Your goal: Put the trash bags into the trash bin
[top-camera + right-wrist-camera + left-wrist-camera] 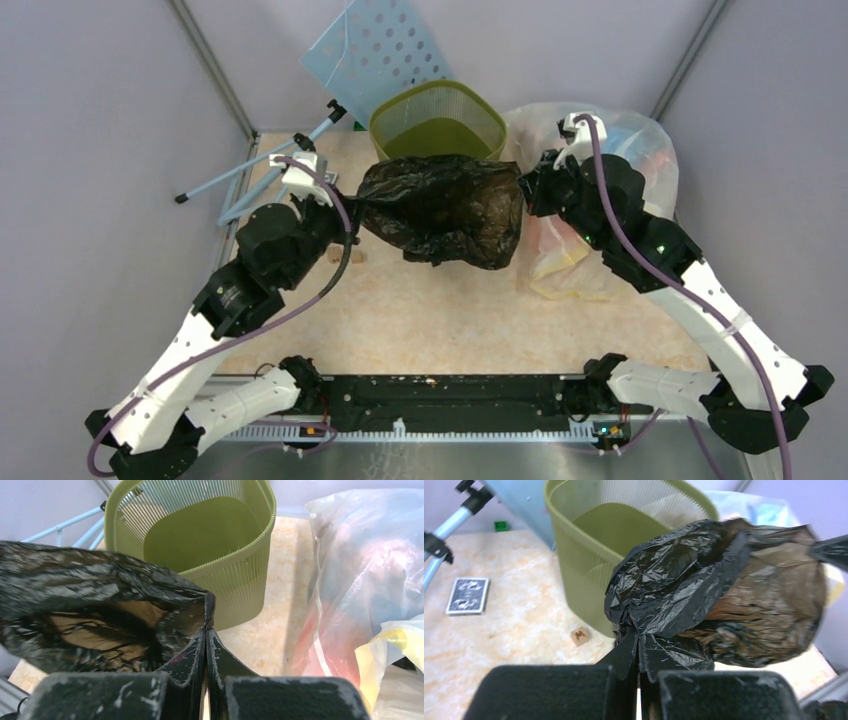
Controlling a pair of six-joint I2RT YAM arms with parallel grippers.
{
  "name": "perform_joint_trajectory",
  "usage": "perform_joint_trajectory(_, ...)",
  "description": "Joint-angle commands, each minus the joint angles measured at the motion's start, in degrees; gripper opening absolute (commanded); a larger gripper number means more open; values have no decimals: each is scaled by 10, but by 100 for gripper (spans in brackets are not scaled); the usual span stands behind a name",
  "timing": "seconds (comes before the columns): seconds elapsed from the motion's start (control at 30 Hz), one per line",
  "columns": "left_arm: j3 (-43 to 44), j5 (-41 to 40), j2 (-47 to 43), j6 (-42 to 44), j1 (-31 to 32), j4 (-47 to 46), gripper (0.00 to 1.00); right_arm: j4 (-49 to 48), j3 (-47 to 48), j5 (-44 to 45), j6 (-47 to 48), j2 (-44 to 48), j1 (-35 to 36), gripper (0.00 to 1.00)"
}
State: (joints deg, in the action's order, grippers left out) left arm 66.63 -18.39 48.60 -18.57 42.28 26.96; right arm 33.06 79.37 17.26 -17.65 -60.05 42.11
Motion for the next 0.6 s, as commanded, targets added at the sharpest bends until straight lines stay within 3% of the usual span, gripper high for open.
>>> perform_joint_trajectory(0.0, 32, 91, 16, 15, -2, 50, 0, 9, -26, 24, -9, 3, 0, 0)
perform_joint_trajectory(0.1, 32, 111, 37, 18, -2, 61, 0, 14, -85, 40, -31, 14, -2, 0)
perform_joint_trajectory(0.3, 52, 175, 84, 17, -2, 62, 1, -25, -213, -42, -72, 54, -12, 0)
perform_joint_trajectory(0.37, 58, 212, 103, 17, -2, 56, 1, -37, -246, -58, -76, 68, -12, 7)
perform_joint_trajectory(0.4, 61, 220, 114, 18, -1, 53, 1, -40, -256, -64, -73, 73, -12, 16)
perform_joint_trajectory(0.5, 68, 231, 141, 20, -2, 38, 1, -51, -279, -83, -55, 96, -13, 59)
perform_joint_trajectory(0.57, 71, 244, 158, 21, -2, 25, 1, -68, -299, -105, -40, 120, -13, 75)
